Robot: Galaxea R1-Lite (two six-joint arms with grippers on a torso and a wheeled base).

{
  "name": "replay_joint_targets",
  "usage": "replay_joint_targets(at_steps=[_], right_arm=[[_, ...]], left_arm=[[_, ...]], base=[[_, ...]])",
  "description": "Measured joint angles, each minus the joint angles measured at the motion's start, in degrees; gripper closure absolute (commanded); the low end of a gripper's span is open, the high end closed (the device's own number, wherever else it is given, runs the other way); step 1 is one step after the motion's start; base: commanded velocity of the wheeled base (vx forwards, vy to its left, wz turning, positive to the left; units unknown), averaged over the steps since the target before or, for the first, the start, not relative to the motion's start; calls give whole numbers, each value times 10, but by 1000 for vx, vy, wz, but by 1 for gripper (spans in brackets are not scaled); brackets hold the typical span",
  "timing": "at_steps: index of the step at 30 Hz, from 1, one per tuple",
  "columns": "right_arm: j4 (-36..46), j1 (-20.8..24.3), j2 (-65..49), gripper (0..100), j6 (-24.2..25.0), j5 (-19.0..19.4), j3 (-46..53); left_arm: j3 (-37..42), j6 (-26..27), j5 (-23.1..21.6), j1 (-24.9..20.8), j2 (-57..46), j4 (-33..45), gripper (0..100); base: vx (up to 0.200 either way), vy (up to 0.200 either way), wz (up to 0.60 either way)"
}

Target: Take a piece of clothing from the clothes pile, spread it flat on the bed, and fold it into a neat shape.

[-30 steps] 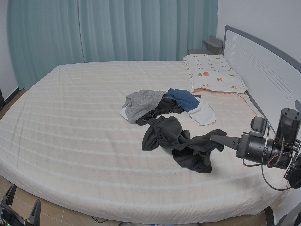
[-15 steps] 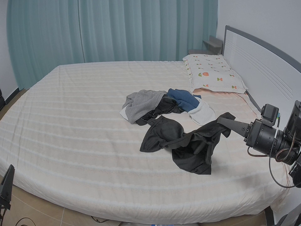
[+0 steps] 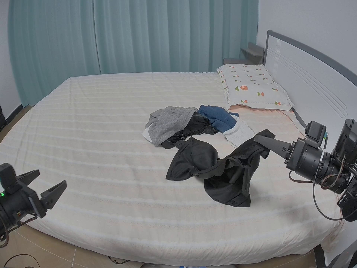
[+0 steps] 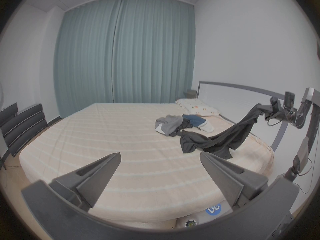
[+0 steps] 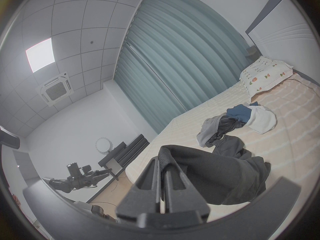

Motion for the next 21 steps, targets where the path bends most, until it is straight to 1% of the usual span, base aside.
replay_joint_targets(at_steps=[2, 5, 6, 8, 10, 11, 12, 13, 14, 15, 21], right_arm=[[-1, -3, 2, 100, 0, 1, -2], [-4, -9, 4, 100, 0, 2, -4], [-4, -10, 4, 100, 0, 2, -4], [-5, -14, 4, 100, 0, 3, -5], [-5, -16, 3, 100, 1, 3, -6], [-5, -18, 2, 100, 0, 3, -7], [-5, -19, 2, 100, 0, 3, -7], [-5, -21, 2, 100, 0, 3, -8], [-6, -22, 2, 100, 0, 4, -8], [-6, -24, 1, 100, 0, 4, -9], [-6, -33, 3, 100, 1, 4, -13]], left_arm=[[0, 1, 9, -15, 46, -33, 0], [-3, -1, 28, -50, 138, -95, 0], [-4, -2, 31, -55, 151, -103, 0], [-14, -13, 52, -87, 227, -141, 0], [-27, -26, 67, -108, 274, -158, 0], [-43, -40, 81, -127, 316, -172, 0], [-47, -44, 84, -130, 325, -175, 0], [-65, -56, 99, -148, 362, -186, 0], [-74, -62, 105, -155, 379, -190, 0], [-96, -73, 123, -172, 419, -201, 0], [-199, -96, 182, -238, 563, -244, 0]], base=[[0, 0, 0], [0, 0, 0], [0, 0, 0], [0, 0, 0], [0, 0, 0], [0, 0, 0], [0, 0, 0], [0, 0, 0], [0, 0, 0], [0, 0, 0], [0, 0, 0]])
